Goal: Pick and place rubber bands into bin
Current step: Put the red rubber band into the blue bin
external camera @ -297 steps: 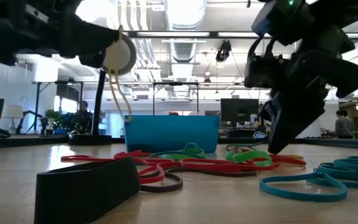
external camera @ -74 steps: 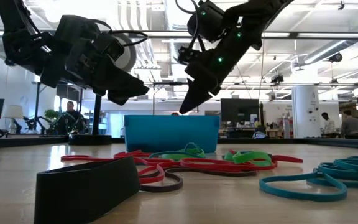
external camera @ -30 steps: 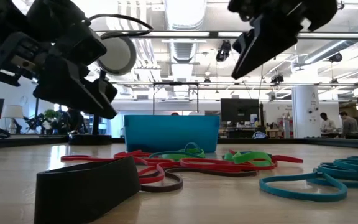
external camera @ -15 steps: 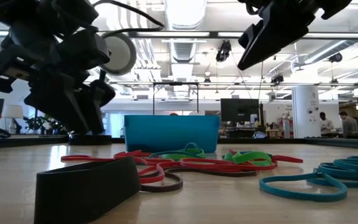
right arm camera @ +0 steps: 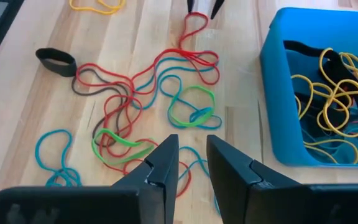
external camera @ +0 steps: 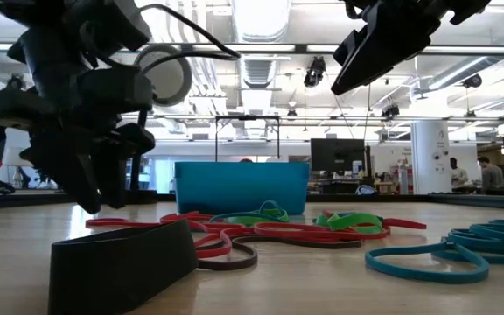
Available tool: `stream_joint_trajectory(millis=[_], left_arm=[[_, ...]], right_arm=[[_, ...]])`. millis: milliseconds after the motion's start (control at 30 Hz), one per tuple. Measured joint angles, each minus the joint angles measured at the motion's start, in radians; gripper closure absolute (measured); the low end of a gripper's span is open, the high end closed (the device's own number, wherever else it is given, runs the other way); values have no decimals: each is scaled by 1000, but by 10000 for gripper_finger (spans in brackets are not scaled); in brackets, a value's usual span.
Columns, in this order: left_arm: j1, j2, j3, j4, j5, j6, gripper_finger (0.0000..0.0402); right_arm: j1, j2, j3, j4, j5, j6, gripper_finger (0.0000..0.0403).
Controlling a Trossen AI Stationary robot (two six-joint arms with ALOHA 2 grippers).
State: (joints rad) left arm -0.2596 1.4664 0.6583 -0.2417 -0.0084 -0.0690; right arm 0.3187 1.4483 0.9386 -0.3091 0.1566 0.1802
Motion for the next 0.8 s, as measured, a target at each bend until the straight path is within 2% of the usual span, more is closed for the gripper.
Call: stream_joint_trajectory(millis=[333, 600, 700, 800], left_arm=[[0, 123, 104, -116, 15, 23, 261], [0, 141, 150, -169, 19, 26, 261], [0, 141, 148, -166, 24, 24, 273], [0, 140, 143, -161, 34, 22, 305]], right_arm=[[0, 0, 0, 9, 0, 3, 331], [0, 0, 0, 8, 0, 4, 335], [0, 0, -5, 8, 0, 4, 335], [0, 0, -10, 8, 0, 4, 335]])
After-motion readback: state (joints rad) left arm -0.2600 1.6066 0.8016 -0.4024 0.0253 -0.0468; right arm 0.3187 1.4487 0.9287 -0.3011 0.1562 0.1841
